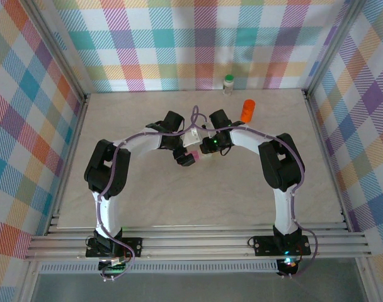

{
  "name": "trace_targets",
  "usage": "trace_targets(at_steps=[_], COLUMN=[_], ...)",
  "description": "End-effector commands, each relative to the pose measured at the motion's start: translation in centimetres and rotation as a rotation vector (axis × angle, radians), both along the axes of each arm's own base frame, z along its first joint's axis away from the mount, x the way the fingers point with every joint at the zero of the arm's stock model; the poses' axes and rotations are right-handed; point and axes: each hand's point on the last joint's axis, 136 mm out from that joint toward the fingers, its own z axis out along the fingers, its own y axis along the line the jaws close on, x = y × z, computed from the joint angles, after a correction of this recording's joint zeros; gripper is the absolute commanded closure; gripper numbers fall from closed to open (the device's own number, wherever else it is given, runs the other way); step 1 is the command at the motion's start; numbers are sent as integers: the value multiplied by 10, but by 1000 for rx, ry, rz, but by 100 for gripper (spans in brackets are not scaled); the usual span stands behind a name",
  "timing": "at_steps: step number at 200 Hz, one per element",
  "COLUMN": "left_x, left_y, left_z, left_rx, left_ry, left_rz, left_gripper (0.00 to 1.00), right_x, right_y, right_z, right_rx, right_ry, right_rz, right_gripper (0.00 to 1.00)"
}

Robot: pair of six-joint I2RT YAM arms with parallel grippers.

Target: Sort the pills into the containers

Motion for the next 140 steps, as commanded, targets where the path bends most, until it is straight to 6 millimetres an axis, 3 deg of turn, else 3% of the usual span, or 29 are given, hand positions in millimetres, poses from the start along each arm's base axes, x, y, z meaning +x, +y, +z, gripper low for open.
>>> trace_targets(at_steps=[1,38,109,140], left_x=[-9,3,47,56], left_y=[-1,3,7,11], left_z=[-1,-8,12,2], left_rx=[48,89,87,130], left_ry=[-9,-44,-154,-141], left_rz=[-51,-8,146,167], left_gripper=[9,9,11,11], right_x=[-57,-58,-58,-58], right_y=[-47,-47,-46,-46], right_z=[-79,-80,-79,-79], right_rx=[-246,-245,-246,-246], right_ry=[246,249,249,249], right_rz=[3,4,8,8], right_gripper=[58,58,58,58])
